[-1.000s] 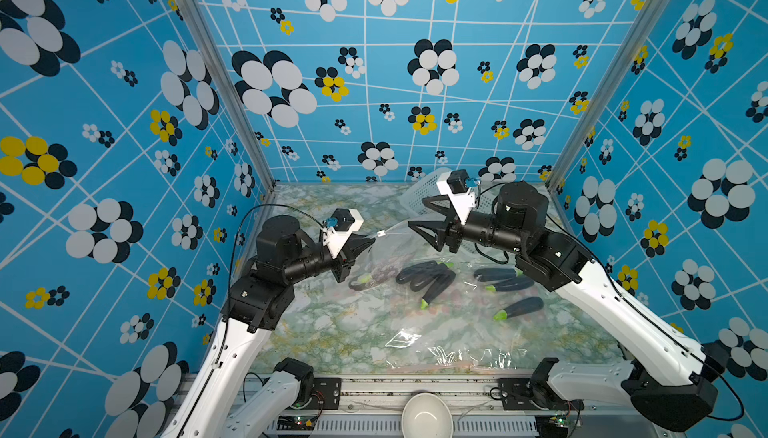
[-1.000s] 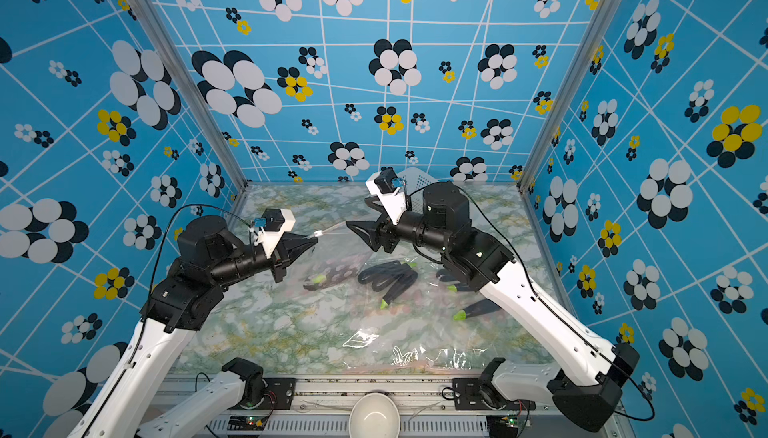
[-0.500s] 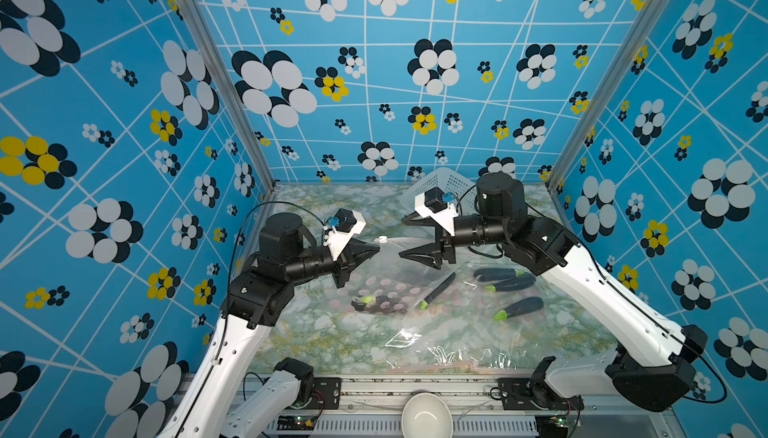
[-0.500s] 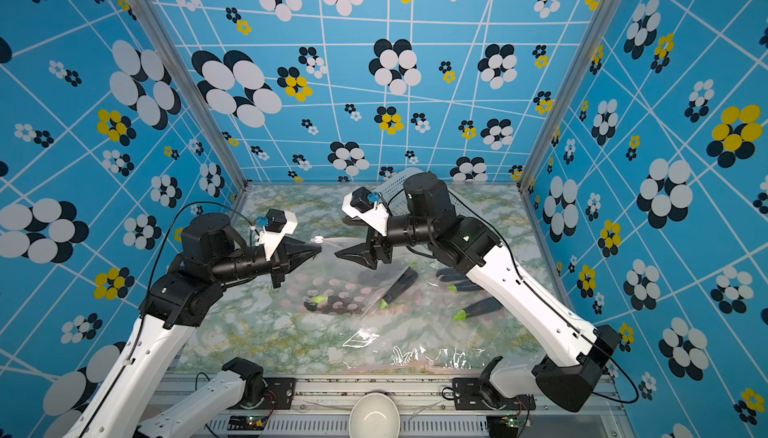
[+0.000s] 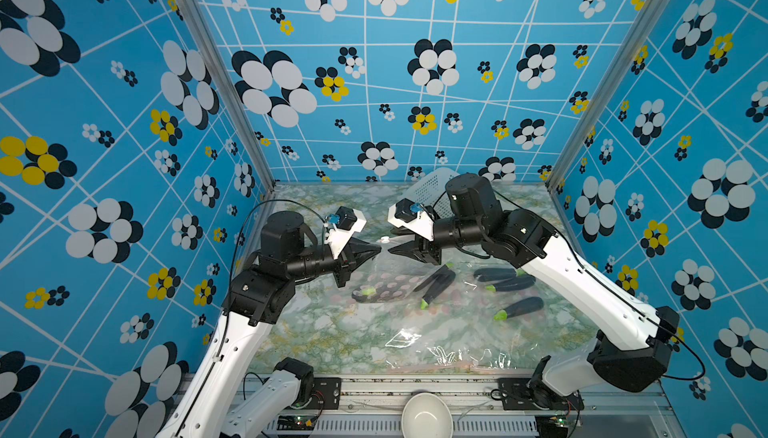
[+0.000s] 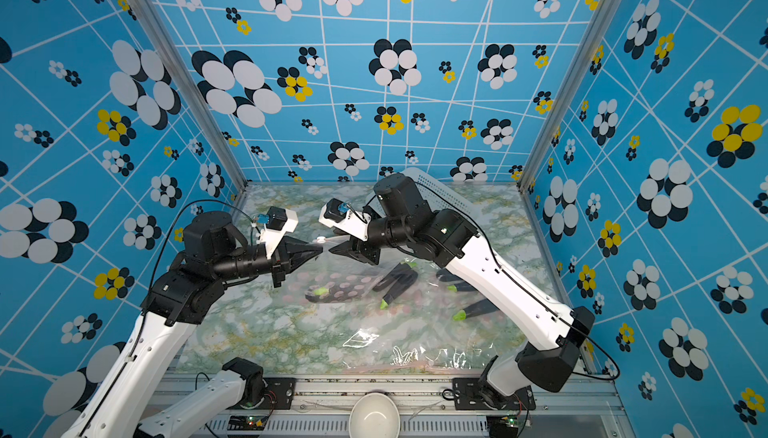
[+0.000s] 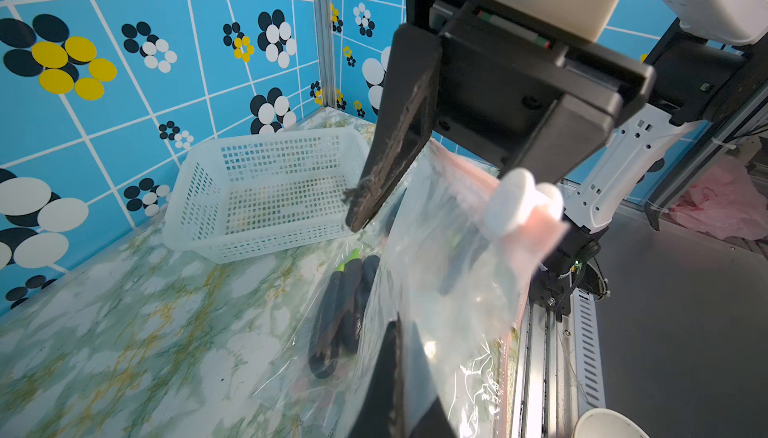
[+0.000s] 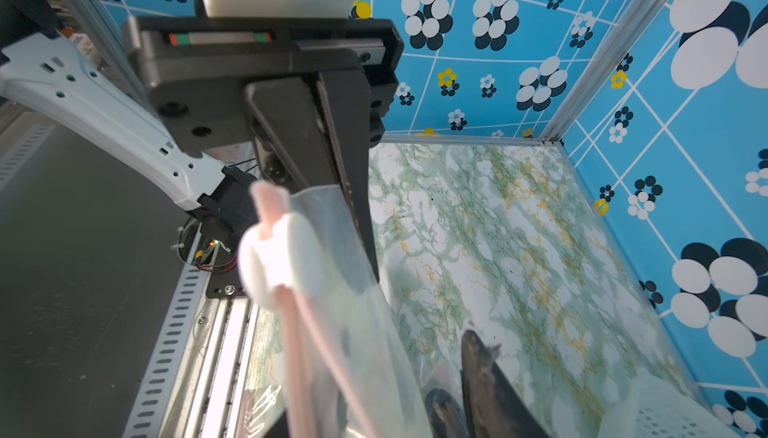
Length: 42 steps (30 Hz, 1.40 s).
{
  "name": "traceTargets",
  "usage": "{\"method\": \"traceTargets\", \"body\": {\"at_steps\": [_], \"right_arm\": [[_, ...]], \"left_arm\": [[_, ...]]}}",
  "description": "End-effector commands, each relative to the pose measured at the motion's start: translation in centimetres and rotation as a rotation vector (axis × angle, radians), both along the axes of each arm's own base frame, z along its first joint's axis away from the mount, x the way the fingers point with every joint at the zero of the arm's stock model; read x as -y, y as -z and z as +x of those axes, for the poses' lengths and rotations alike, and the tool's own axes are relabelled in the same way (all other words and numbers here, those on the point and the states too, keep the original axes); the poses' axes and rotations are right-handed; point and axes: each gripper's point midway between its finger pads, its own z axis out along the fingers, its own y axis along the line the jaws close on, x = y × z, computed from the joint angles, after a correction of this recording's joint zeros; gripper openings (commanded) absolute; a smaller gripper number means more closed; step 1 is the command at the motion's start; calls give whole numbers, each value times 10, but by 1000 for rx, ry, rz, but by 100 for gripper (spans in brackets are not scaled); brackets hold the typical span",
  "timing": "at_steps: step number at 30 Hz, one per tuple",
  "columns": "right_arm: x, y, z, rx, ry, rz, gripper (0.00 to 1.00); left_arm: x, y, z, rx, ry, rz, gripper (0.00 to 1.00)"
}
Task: Place the eggplant in a zip-top bag and seal the zipper
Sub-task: Adjust the zipper on the food storage bag.
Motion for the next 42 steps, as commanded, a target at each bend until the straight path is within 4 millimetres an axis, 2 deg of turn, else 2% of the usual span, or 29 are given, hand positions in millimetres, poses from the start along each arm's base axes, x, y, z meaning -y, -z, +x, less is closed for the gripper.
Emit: {"method": "traceTargets", "body": {"at_steps": [1, 2, 5, 10, 15, 18, 23, 32, 39, 42], "right_arm": [[7, -10, -2, 40, 10, 15, 20], [8, -12, -5, 43, 2, 24, 14], [9, -15, -11, 39, -18, 40, 7], [12, -14, -16, 23, -29, 40, 3], [15, -15, -17, 0, -33, 48, 0], [17, -14, -18, -21, -44, 57, 0], [18, -14, -21, -55, -67, 80, 0], [20, -13, -23, -95, -78, 112, 0], [17, -12, -22, -106, -84, 131, 0], [16, -12, -21, -112, -85, 134, 0]], "left_arm": [[-3, 4, 1, -3, -13, 11, 0], [-5, 6, 4, -3, -29, 16, 0], [-11, 15, 14, -19, -81, 32, 1], [-17, 27, 19, -42, -121, 33, 25], [-17, 34, 14, -32, -117, 15, 29], [-16, 27, 9, -10, -101, -18, 33], [-8, -6, -4, 59, -22, -121, 37], [1, -45, -8, 105, 67, -245, 37], [8, -50, -14, 95, 129, -247, 29], [11, -50, -17, 99, 150, -245, 20]]}}
